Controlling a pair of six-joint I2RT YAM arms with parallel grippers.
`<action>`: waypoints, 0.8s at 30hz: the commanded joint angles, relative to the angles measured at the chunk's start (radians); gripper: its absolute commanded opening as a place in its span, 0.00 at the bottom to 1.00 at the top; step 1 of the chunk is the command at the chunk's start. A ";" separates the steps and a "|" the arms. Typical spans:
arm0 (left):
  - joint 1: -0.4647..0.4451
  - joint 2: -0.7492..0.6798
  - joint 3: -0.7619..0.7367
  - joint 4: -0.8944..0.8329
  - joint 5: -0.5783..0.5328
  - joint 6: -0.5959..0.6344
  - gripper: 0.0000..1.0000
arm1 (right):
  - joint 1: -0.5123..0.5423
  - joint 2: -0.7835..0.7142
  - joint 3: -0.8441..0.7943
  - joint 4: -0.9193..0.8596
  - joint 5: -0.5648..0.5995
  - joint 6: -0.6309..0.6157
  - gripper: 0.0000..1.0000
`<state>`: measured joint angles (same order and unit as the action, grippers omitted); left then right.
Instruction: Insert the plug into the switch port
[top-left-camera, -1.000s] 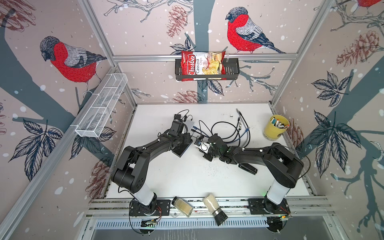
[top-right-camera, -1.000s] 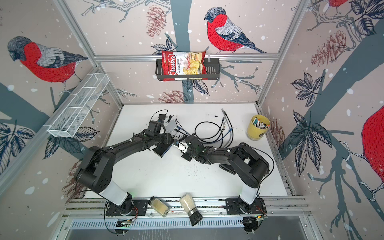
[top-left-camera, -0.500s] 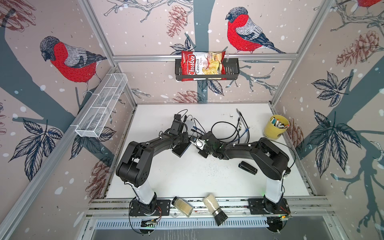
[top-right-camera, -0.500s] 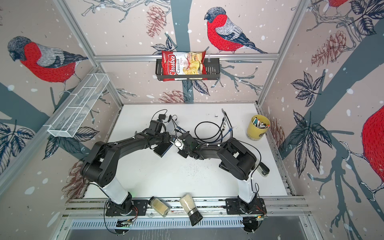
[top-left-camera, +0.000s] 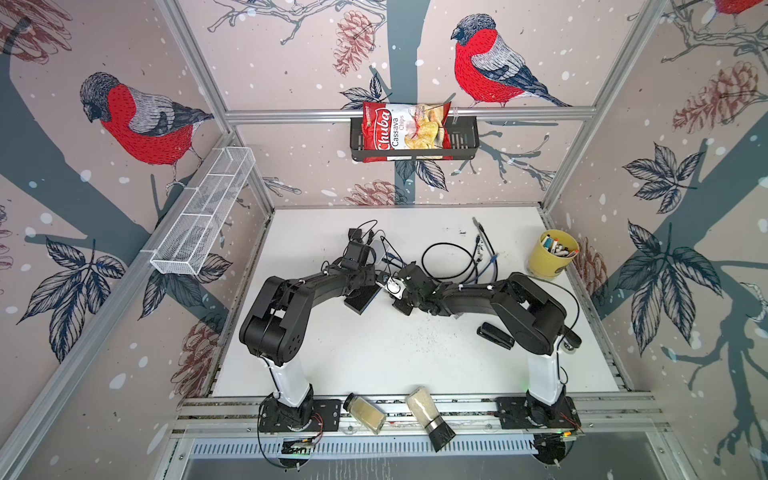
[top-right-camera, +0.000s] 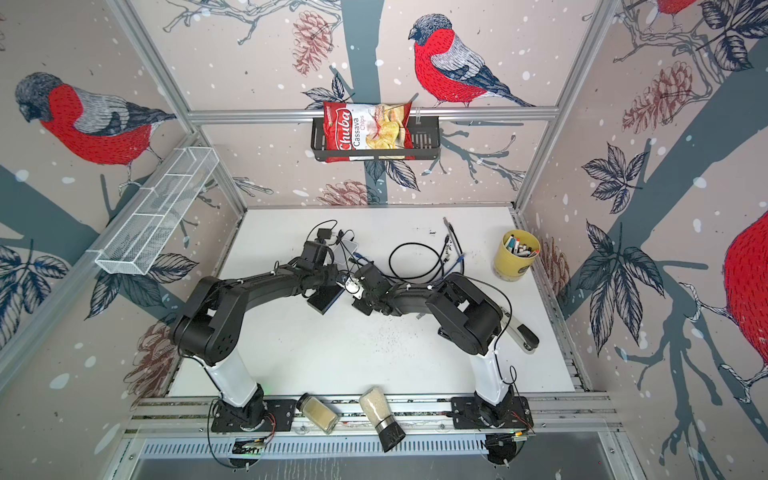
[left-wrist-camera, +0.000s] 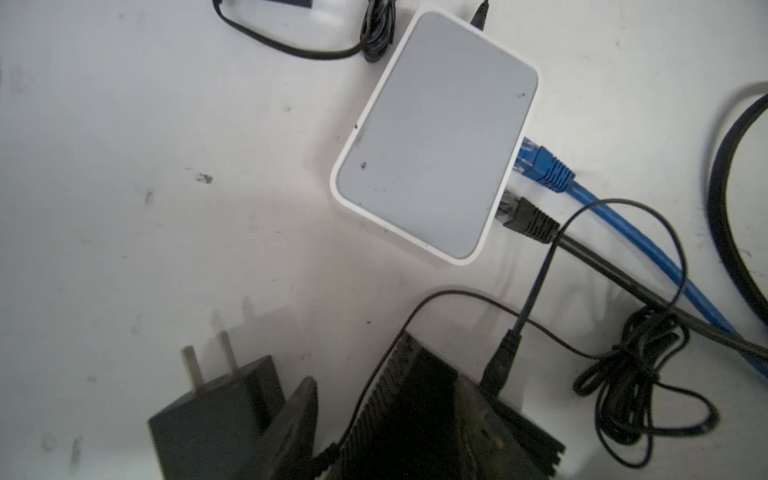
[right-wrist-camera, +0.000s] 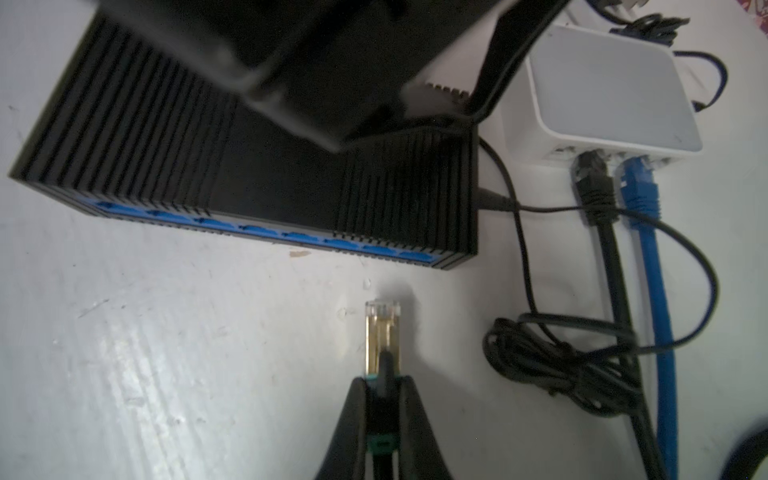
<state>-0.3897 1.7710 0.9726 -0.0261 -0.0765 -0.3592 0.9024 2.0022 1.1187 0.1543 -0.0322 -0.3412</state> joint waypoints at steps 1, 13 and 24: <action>0.001 0.009 -0.008 0.002 -0.003 0.018 0.52 | 0.001 0.012 0.019 -0.019 0.013 0.005 0.04; 0.000 -0.010 -0.047 0.033 0.033 -0.013 0.49 | 0.001 0.053 0.070 -0.037 0.023 0.028 0.04; 0.000 -0.022 -0.085 0.089 0.143 -0.032 0.48 | 0.002 0.084 0.116 -0.058 0.020 0.039 0.04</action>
<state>-0.3820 1.7512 0.8940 0.0998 -0.0780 -0.3962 0.9024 2.0693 1.2205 0.1257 -0.0399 -0.3332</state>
